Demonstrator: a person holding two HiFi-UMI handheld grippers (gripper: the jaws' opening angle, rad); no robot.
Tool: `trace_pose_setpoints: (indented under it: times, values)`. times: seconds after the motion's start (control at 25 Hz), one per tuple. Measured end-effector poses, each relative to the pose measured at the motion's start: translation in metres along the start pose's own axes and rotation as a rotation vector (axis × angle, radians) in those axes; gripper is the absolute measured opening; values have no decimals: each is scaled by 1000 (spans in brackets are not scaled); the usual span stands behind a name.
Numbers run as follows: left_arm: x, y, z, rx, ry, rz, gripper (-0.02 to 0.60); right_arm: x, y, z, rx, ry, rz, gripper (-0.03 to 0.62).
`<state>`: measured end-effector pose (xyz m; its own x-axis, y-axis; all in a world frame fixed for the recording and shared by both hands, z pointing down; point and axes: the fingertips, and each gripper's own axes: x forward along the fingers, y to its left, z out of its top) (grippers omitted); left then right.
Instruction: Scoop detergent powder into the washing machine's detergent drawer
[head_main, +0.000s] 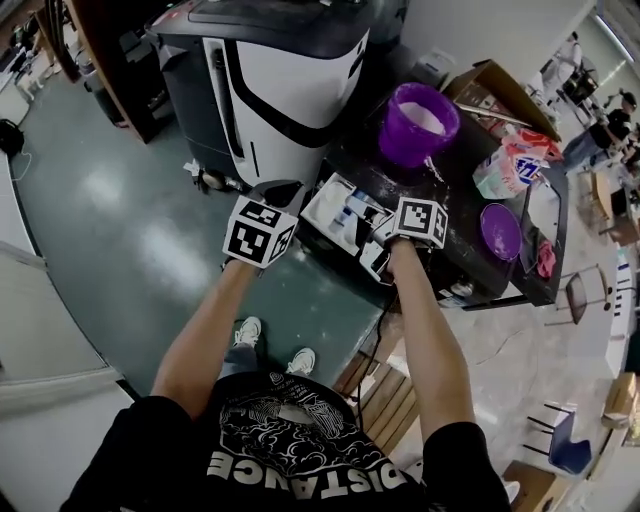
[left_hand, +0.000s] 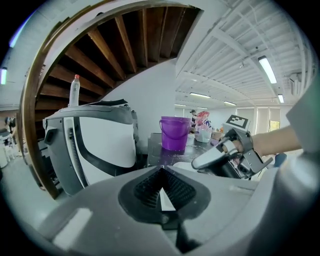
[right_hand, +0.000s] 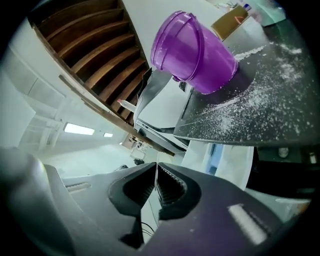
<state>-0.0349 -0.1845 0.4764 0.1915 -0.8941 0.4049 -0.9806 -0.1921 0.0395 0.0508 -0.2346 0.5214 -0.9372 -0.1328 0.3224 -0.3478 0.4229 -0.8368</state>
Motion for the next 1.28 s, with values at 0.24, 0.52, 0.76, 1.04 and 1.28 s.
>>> trace_pose_setpoints:
  times: [0.24,0.52,0.76,1.04,1.28]
  values:
    - [-1,-2,-3,-16,-3,53,5,11,-9,-9,-112,104,-40,35]
    - [-10,-5,-9,-23,8,123,5,19,-18,-15,-309,203,-101,35]
    - [-25,-6,-15,-27,23,169,5,27,-19,-21,-438,250,-132,35]
    - [-27,-10,-16,-29,29,175,5,30,-25,-22,-671,320,-213,35]
    - [-21,-14,-19,-53,30,162,5,32,-26,-19,-847,366,-261,35]
